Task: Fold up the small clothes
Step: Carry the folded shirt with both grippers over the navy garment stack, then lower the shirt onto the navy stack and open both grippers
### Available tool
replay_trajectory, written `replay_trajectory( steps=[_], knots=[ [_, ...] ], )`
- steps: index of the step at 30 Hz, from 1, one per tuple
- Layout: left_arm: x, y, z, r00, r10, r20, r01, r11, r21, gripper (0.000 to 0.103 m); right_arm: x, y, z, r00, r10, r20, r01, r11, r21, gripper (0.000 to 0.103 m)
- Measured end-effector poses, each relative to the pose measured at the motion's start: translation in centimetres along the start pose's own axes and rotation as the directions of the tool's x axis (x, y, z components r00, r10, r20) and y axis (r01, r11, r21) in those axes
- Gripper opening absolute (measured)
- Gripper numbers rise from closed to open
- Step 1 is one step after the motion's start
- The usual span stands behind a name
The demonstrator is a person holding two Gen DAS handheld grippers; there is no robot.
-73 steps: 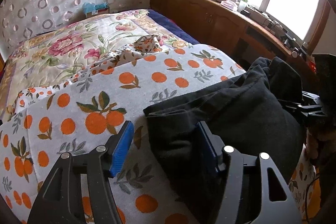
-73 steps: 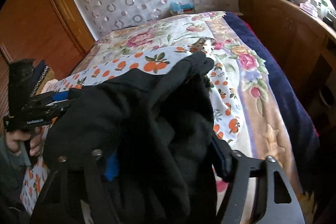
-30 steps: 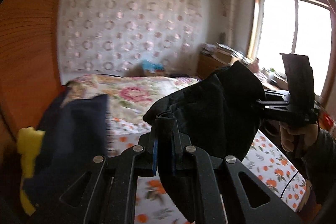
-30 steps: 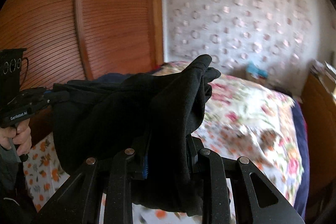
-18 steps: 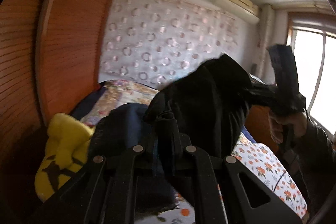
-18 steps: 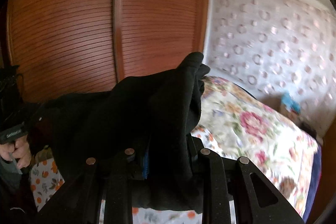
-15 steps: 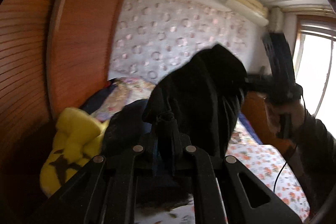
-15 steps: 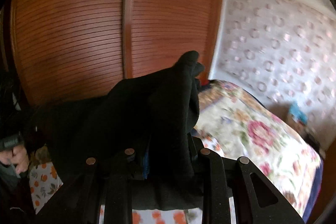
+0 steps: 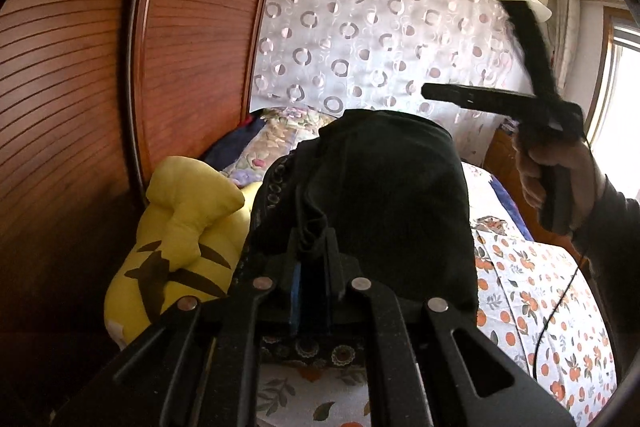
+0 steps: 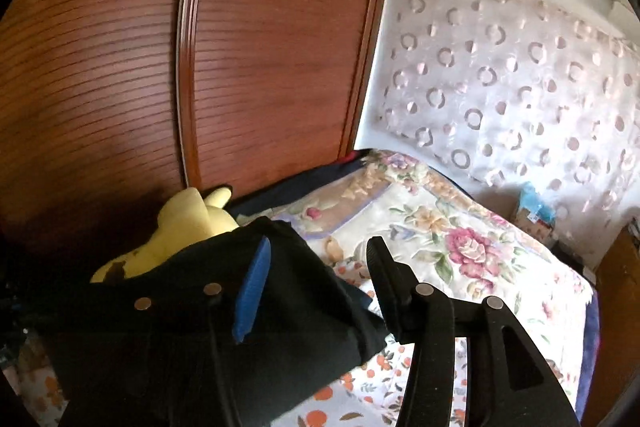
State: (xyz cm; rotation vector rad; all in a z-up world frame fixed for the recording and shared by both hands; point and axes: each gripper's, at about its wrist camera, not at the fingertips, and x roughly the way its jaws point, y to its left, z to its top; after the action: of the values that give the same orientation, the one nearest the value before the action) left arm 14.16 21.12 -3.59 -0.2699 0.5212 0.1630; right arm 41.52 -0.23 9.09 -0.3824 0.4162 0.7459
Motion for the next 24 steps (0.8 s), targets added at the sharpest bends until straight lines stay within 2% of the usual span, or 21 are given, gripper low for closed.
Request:
replay_trajectory(
  steps=[3,5,6,8,9,10,12,15,20,22,24],
  knots=[
    [-0.6,-0.3,0.3,1.000,0.019,0.011,-0.019,1.000,0.018,0.014,-0.3,0.3,-1.3,0.995,0.099,0.007,-0.099,0.995,0.014,0.052],
    [-1.2,-0.5,0.4,0.999,0.031,0.027,-0.032,0.999,0.037,0.027,0.7,0.7,-2.2,0.993,0.117,-0.016,-0.117,0.993,0.011,0.052],
    [-1.6,-0.6,0.3,0.999,0.038,0.037,-0.039,0.998,0.044,0.039,1.5,0.7,-2.6,0.993,0.111,-0.035,-0.111,0.994,0.009,0.052],
    [-2.6,-0.8,0.4,0.997,0.047,0.062,-0.051,0.997,0.060,0.047,3.4,-0.4,-3.6,0.991,0.112,-0.075,-0.109,0.993,0.034,0.052],
    [-3.0,-0.9,0.4,0.996,0.054,0.071,-0.059,0.996,0.072,0.057,4.4,-0.5,-3.9,0.989,0.116,-0.086,-0.113,0.993,0.047,0.052],
    [-3.4,-1.0,0.4,0.995,0.058,0.079,-0.064,0.995,0.079,0.073,5.7,-0.4,-3.9,0.990,0.111,-0.091,-0.106,0.993,0.058,0.052],
    [-4.2,-1.2,0.4,0.993,0.061,0.100,-0.070,0.994,0.087,0.084,6.8,-1.0,-4.4,0.991,0.098,-0.087,-0.091,0.993,0.075,0.052],
    [-4.8,-1.6,0.5,0.992,0.074,0.105,-0.085,0.991,0.107,0.085,6.2,-1.3,-3.6,0.995,0.080,-0.067,-0.073,0.993,0.094,0.052],
    [-5.4,-2.6,0.1,0.993,0.058,0.102,-0.072,0.988,0.135,0.085,-0.2,2.5,-5.2,1.000,0.022,-0.015,-0.020,0.995,0.095,0.052],
    [-5.5,-3.4,-0.3,0.995,0.045,0.094,-0.058,0.988,0.146,0.085,-3.4,4.7,-7.0,1.000,0.004,0.002,-0.005,0.995,0.101,0.052],
    [-5.7,-4.1,-0.8,0.996,0.024,0.085,-0.037,0.987,0.156,0.085,-5.7,5.6,-8.2,1.000,-0.018,0.012,0.017,0.993,0.116,0.062]
  ],
)
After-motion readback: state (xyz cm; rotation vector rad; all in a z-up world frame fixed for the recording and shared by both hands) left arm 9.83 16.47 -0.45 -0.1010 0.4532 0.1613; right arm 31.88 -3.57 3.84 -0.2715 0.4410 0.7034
